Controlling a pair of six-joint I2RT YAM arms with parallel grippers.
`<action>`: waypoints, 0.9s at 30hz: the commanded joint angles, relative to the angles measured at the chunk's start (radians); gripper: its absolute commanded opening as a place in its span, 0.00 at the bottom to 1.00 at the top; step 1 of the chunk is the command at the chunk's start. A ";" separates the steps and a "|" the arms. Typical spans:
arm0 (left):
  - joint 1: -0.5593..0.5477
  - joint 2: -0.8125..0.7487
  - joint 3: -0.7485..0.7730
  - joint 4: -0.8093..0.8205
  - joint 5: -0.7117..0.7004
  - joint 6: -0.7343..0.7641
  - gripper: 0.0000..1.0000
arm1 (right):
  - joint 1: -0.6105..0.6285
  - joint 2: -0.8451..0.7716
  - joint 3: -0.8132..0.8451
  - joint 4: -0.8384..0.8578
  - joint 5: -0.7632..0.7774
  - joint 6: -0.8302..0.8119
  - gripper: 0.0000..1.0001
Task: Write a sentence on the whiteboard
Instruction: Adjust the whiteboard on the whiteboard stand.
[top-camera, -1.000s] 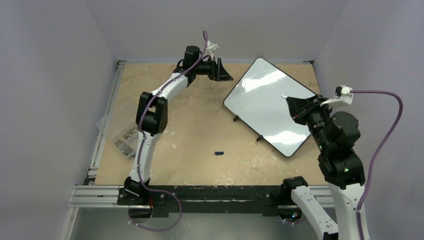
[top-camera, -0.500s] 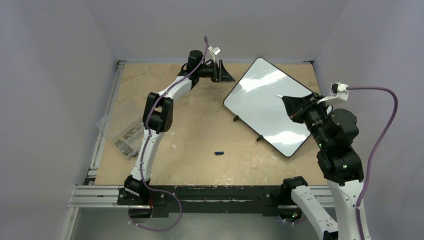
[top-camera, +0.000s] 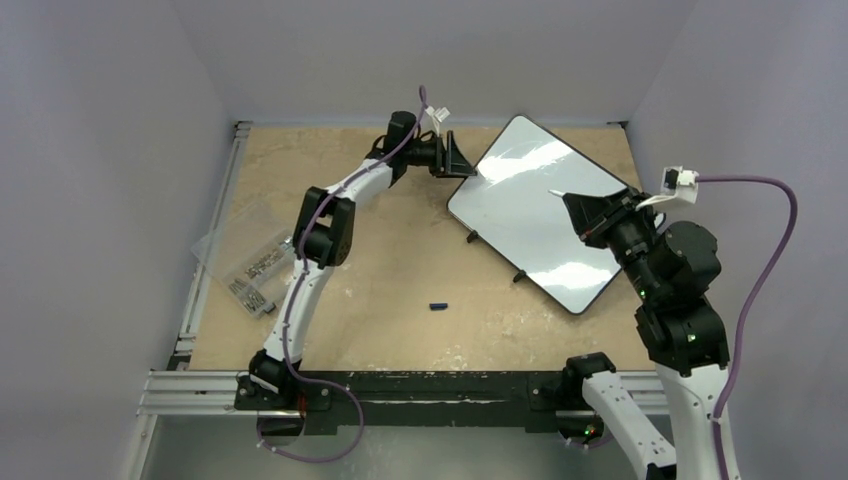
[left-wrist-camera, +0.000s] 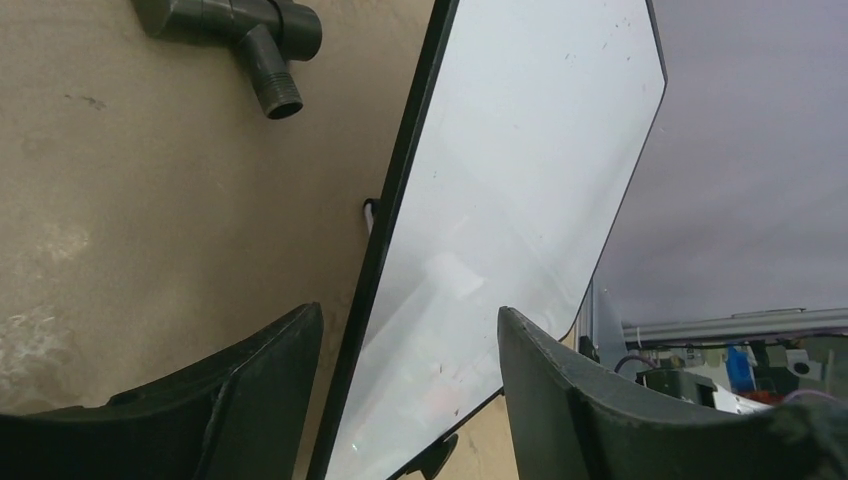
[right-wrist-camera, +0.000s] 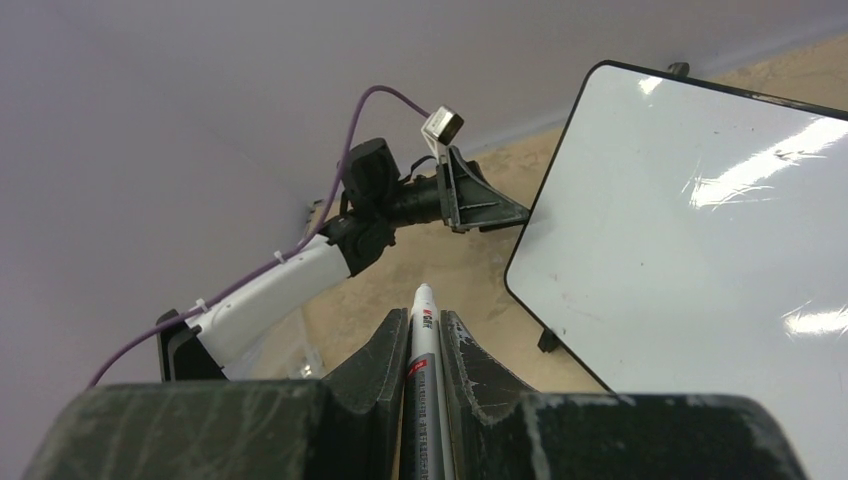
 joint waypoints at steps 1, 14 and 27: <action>-0.021 -0.009 -0.012 -0.001 -0.005 0.012 0.63 | 0.000 -0.018 0.024 0.031 -0.017 0.009 0.00; -0.028 -0.139 -0.248 0.056 0.002 0.071 0.43 | 0.000 -0.054 0.053 -0.005 -0.025 0.009 0.00; -0.022 -0.345 -0.611 0.190 -0.011 0.128 0.14 | 0.000 -0.087 0.062 -0.023 -0.047 0.023 0.00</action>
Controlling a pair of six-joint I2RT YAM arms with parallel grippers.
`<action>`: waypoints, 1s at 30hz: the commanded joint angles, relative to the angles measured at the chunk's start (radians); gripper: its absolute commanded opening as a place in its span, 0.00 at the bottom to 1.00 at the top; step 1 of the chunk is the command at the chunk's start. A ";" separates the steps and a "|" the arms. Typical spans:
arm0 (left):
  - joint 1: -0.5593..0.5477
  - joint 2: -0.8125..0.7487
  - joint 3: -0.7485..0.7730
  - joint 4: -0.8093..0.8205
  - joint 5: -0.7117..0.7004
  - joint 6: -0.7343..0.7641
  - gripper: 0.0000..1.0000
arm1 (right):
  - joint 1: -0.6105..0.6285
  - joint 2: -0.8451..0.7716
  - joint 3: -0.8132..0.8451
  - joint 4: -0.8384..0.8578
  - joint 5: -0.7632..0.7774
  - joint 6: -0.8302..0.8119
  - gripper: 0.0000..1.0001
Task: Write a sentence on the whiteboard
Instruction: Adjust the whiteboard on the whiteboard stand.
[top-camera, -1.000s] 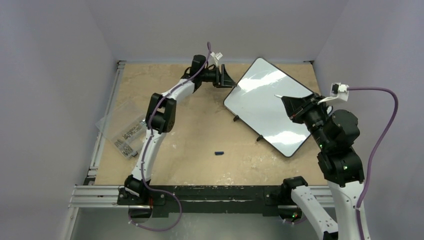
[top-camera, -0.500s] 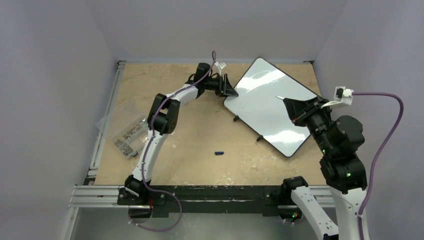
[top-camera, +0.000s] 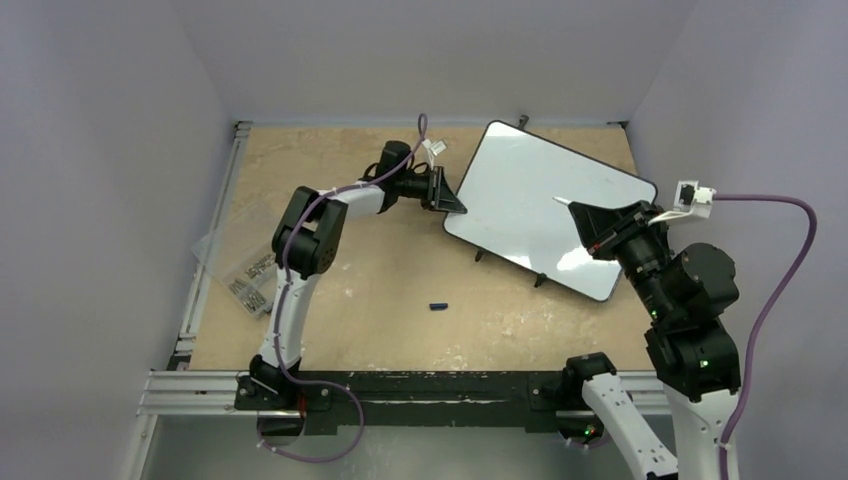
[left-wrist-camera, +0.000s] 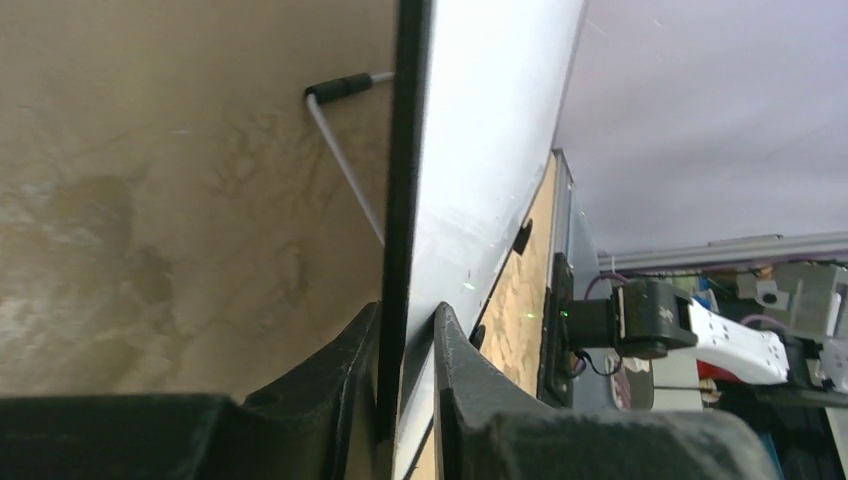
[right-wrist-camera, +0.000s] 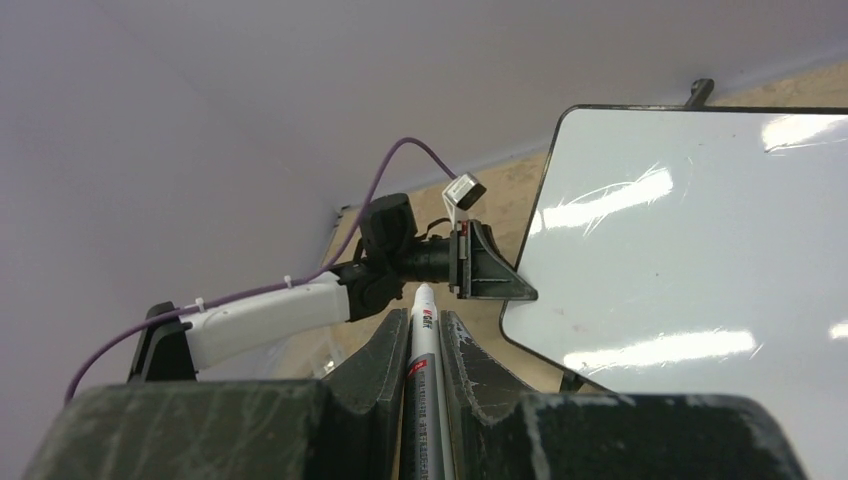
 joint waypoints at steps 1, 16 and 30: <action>0.009 -0.088 -0.068 0.053 -0.032 0.055 0.10 | 0.000 -0.015 0.047 0.006 -0.020 0.013 0.00; 0.036 -0.336 -0.423 0.019 -0.168 0.336 0.03 | -0.001 -0.031 0.031 0.011 -0.056 0.038 0.00; 0.069 -0.570 -0.755 0.130 -0.370 0.461 0.00 | 0.000 -0.026 -0.034 0.083 -0.107 0.073 0.00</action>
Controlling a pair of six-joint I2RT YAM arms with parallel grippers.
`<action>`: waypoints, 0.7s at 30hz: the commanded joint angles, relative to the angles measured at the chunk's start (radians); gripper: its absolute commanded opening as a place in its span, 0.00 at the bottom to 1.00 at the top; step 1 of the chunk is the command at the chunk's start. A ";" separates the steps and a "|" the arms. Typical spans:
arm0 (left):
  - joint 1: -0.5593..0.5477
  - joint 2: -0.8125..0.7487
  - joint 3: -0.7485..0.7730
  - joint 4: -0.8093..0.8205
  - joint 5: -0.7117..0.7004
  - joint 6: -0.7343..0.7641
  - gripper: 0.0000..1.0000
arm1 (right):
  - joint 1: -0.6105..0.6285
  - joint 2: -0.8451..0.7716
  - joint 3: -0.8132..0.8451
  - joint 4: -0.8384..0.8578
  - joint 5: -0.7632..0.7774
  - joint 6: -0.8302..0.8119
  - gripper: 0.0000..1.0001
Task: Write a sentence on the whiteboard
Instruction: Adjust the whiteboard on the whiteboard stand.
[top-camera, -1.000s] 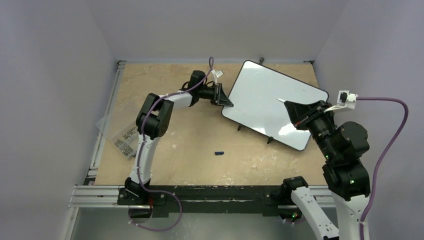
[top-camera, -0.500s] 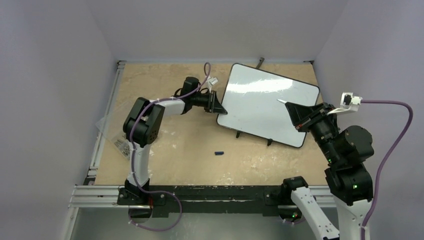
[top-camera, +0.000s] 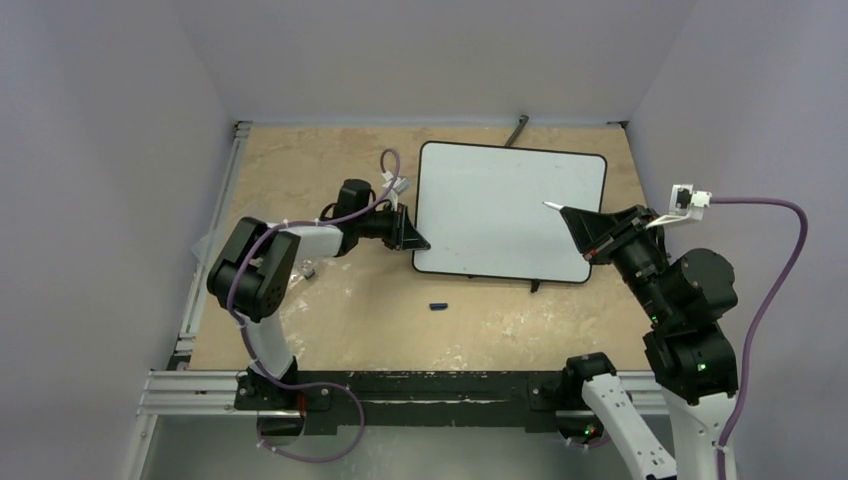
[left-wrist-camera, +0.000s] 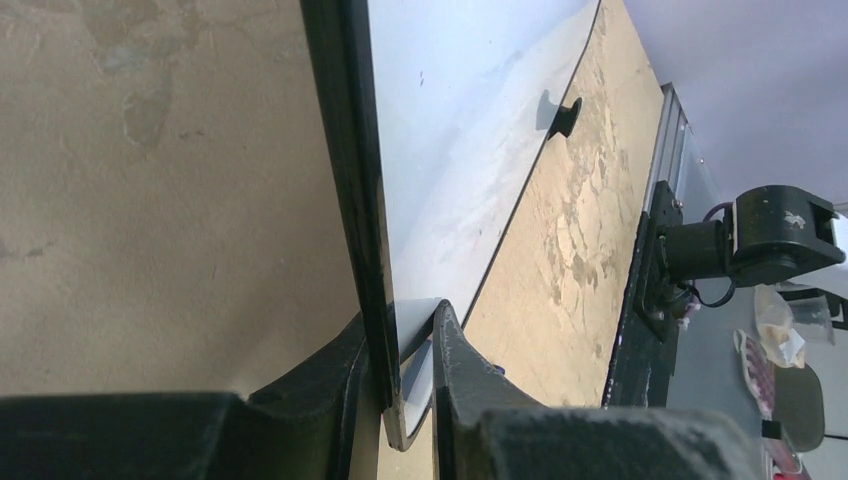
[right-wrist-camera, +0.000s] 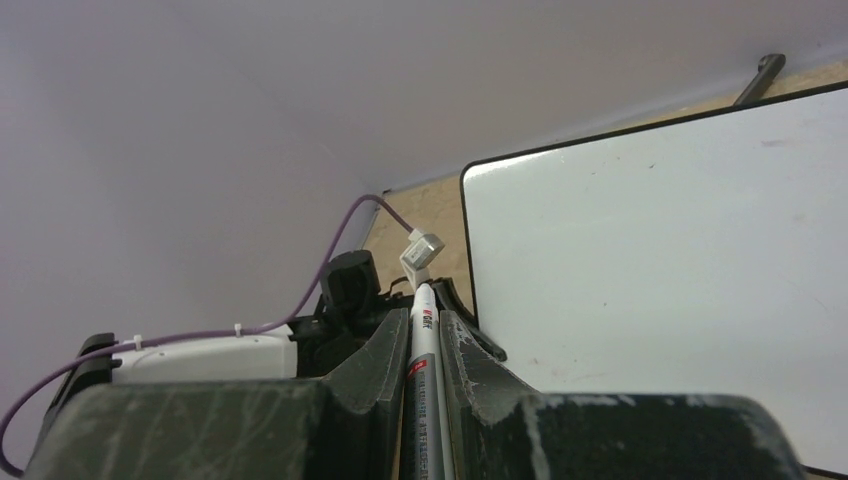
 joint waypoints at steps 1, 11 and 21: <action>0.028 -0.080 -0.055 0.018 -0.227 0.178 0.00 | 0.000 0.001 -0.006 0.058 -0.026 0.015 0.00; 0.026 -0.165 0.015 -0.022 -0.220 0.229 0.00 | 0.000 -0.012 -0.017 0.055 -0.024 0.017 0.00; -0.003 0.007 0.187 -0.061 -0.202 0.291 0.00 | -0.001 -0.015 -0.018 0.036 -0.024 0.016 0.00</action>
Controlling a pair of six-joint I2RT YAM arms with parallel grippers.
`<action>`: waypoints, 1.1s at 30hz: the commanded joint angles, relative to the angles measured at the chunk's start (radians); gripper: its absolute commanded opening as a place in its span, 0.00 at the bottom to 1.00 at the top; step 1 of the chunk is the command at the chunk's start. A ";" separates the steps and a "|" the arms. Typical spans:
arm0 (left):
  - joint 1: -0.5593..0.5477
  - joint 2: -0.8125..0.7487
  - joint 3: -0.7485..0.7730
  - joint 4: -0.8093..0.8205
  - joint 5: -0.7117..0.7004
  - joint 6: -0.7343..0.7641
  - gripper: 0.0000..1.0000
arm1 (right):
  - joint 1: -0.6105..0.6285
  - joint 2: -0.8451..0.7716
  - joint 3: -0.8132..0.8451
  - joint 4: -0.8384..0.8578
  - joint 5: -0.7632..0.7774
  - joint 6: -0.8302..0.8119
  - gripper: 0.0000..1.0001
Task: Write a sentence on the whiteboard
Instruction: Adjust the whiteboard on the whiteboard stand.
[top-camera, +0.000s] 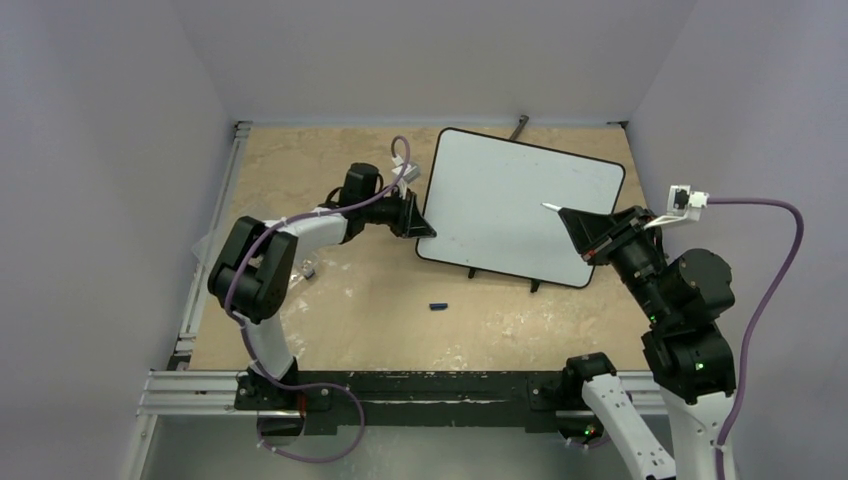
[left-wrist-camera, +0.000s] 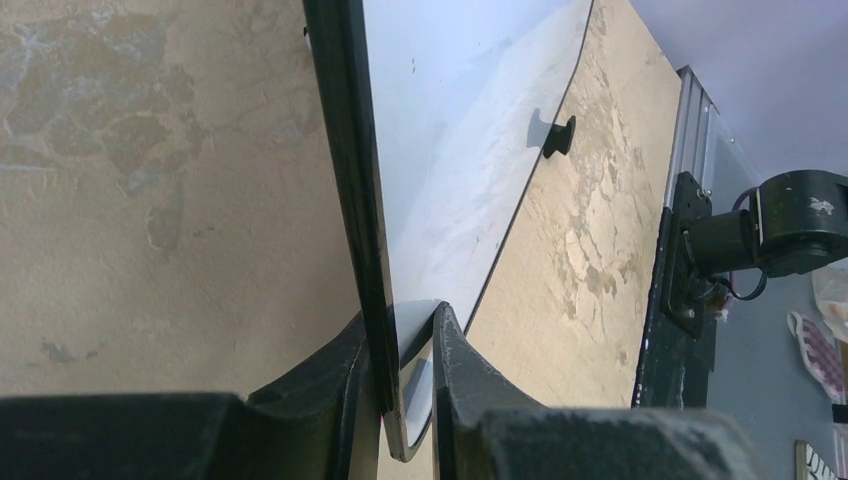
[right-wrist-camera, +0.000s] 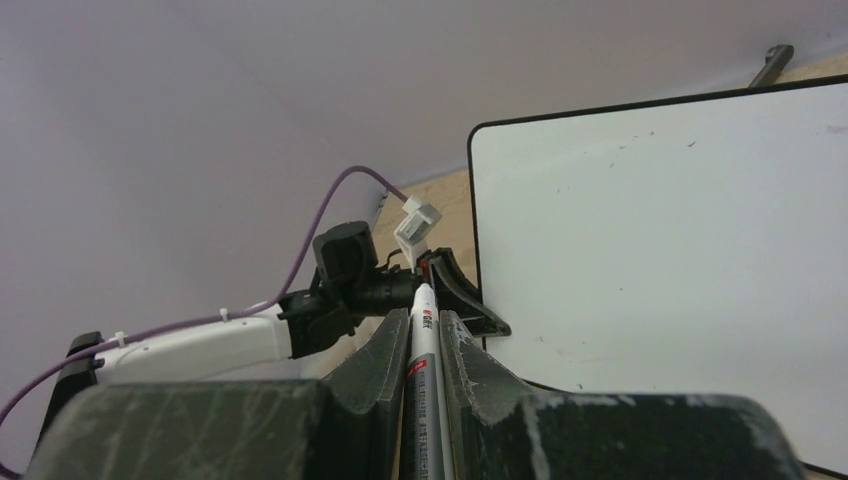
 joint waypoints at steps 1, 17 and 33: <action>0.012 0.075 0.099 0.048 -0.182 0.153 0.00 | 0.000 -0.011 -0.001 0.024 -0.017 0.003 0.00; -0.021 0.229 0.389 -0.292 -0.312 0.130 0.03 | -0.001 -0.002 -0.044 0.071 -0.042 0.010 0.00; -0.157 0.120 0.115 -0.304 -0.747 0.297 0.00 | 0.000 -0.014 -0.099 0.101 -0.066 0.026 0.00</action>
